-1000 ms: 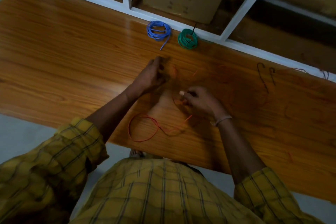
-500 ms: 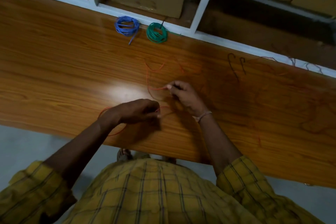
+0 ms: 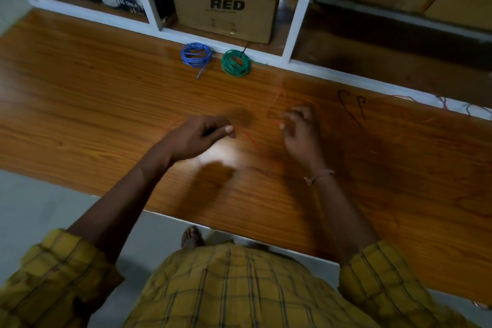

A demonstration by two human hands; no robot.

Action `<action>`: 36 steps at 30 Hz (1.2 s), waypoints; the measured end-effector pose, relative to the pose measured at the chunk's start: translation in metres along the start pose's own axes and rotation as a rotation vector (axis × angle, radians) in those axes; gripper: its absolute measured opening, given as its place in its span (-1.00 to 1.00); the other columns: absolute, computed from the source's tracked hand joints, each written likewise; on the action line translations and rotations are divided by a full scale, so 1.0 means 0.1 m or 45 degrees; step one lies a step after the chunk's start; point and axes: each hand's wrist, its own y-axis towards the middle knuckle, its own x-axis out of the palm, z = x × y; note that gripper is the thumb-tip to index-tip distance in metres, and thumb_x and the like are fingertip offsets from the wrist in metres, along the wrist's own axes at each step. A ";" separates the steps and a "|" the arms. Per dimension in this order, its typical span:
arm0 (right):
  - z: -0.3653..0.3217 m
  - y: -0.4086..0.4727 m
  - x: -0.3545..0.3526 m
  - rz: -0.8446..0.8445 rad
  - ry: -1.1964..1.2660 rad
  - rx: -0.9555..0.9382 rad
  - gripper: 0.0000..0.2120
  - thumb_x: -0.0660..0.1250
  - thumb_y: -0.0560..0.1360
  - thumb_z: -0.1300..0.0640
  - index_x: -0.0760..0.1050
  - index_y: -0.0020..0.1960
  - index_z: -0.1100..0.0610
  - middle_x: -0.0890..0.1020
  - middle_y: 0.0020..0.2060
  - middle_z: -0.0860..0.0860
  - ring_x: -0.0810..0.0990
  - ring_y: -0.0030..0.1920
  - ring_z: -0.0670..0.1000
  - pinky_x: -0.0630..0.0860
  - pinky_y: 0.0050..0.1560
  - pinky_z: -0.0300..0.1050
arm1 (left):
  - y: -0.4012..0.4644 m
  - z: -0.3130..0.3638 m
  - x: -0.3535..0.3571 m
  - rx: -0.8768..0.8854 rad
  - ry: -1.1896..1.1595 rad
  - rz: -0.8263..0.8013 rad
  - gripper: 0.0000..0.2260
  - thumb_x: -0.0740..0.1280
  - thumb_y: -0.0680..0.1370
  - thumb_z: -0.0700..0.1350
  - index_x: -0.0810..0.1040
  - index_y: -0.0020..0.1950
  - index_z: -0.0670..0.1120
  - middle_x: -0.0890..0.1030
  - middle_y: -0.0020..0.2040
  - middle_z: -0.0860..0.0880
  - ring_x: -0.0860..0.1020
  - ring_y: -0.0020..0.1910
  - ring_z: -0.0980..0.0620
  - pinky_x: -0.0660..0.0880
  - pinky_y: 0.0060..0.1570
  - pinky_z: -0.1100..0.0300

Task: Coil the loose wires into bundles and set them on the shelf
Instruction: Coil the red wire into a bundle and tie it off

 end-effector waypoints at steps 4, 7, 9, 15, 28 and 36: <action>-0.54 -0.08 -0.07 -0.224 0.252 -0.233 -0.73 0.31 0.54 0.27 0.65 0.20 0.15 0.63 0.15 0.00 0.55 0.21 -0.07 0.43 0.28 -0.20 | 0.04 0.13 0.14 0.033 -0.016 -0.006 -0.74 0.25 0.73 0.09 0.66 0.20 0.00 0.71 0.04 0.00 0.66 0.05 0.05 0.56 0.06 0.06; -0.72 -0.07 -0.03 -0.397 0.565 -0.057 -0.83 0.31 0.62 0.24 0.66 -0.08 0.15 0.62 -0.27 0.03 0.56 -0.22 -0.01 0.47 -0.07 -0.04 | 0.06 0.11 0.08 0.001 -0.108 0.075 -0.75 0.31 0.70 0.09 0.63 0.09 -0.08 0.60 -0.15 -0.15 0.53 -0.19 0.06 0.47 -0.17 -0.02; -0.74 -0.03 -0.03 -0.382 0.845 0.031 -0.80 0.28 0.65 0.24 0.61 -0.10 0.18 0.49 -0.39 0.03 0.40 -0.36 -0.01 0.43 -0.19 -0.04 | 0.05 0.08 0.00 0.010 -0.188 0.056 -0.85 0.40 0.68 -0.04 0.61 0.09 -0.13 0.58 -0.14 -0.24 0.51 -0.21 0.03 0.46 -0.19 0.00; -0.85 0.08 -0.09 -0.468 1.501 0.286 -0.80 0.22 0.67 0.22 0.56 -0.07 0.20 0.38 -0.35 -0.01 0.31 -0.40 -0.09 0.36 -0.33 -0.19 | -0.03 -0.36 -0.04 0.109 0.119 0.113 -0.71 0.55 0.51 -0.05 0.62 0.19 -0.01 0.56 0.20 -0.05 0.52 0.26 -0.07 0.50 0.25 -0.01; -0.70 0.44 -0.02 -0.058 0.867 0.678 -0.79 0.20 0.70 0.10 0.52 -0.08 0.06 0.42 -0.34 -0.07 0.36 -0.39 -0.11 0.30 -0.32 -0.19 | -0.27 -0.40 -0.43 -0.242 -0.928 0.220 -0.74 0.10 0.80 -0.13 0.50 0.15 -0.28 0.55 -0.30 -0.15 0.50 -0.54 0.01 0.32 -0.57 0.26; -0.81 0.54 0.34 -0.138 0.145 0.406 -0.82 0.26 0.63 0.09 0.63 -0.04 0.04 0.67 -0.11 0.11 0.64 -0.06 0.14 0.55 -0.01 0.05 | -0.12 -0.32 -0.64 -0.333 -1.234 0.031 -0.67 0.14 0.77 -0.01 0.56 0.09 -0.23 0.27 -0.36 0.02 0.13 -0.49 0.16 0.00 -0.54 0.30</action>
